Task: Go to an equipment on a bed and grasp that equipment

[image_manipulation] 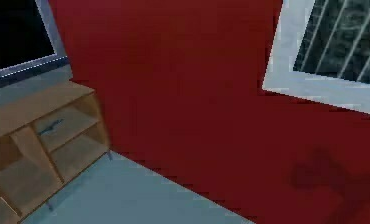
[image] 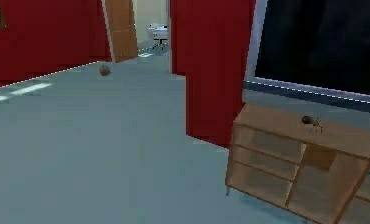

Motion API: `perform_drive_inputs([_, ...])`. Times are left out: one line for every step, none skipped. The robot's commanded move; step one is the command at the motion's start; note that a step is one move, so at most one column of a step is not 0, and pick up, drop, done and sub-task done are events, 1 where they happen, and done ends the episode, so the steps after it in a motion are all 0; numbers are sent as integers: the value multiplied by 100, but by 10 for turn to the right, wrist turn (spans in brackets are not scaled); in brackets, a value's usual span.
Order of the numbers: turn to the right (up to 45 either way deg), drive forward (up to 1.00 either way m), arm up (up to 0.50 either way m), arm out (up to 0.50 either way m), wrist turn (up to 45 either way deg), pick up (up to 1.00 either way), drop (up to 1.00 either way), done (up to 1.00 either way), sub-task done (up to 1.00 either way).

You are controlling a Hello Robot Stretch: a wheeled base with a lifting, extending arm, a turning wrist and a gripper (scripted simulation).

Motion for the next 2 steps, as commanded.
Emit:
perform_drive_inputs([-450,0,0,0,0,0,0,0,0])
perform_drive_inputs([-120,0,0,0,0,0,0,0,0])
